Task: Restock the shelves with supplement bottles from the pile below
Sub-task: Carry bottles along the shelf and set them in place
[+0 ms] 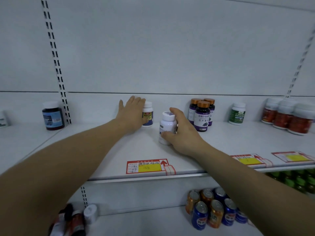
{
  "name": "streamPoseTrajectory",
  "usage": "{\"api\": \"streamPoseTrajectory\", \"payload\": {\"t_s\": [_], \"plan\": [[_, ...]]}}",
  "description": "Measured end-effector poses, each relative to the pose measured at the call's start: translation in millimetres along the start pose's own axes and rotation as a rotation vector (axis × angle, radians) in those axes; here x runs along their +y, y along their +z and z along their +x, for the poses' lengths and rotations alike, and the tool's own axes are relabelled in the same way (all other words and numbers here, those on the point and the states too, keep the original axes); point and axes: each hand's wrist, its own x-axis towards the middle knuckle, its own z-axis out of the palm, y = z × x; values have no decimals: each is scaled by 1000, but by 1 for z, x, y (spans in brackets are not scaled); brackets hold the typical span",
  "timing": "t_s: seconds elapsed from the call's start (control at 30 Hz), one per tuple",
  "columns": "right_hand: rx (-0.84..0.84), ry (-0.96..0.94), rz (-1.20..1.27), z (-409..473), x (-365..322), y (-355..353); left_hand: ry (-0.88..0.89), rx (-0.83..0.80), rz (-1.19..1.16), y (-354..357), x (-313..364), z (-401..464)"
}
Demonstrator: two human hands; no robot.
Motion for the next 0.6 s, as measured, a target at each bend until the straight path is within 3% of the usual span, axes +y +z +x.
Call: {"api": "streamPoseTrajectory", "payload": {"t_s": [0.1, 0.17, 0.37, 0.6], "plan": [[79, 39, 76, -3, -7, -6, 76, 18, -51, -13, 7, -11], [128, 70, 137, -3, -10, -14, 142, 7, -228, -25, 18, -25], [177, 115, 240, -16, -1, -51, 66, -399, -818, -56, 88, -66], [301, 161, 235, -73, 53, -154, 178, -526, -1054, -51, 226, -78]]}}
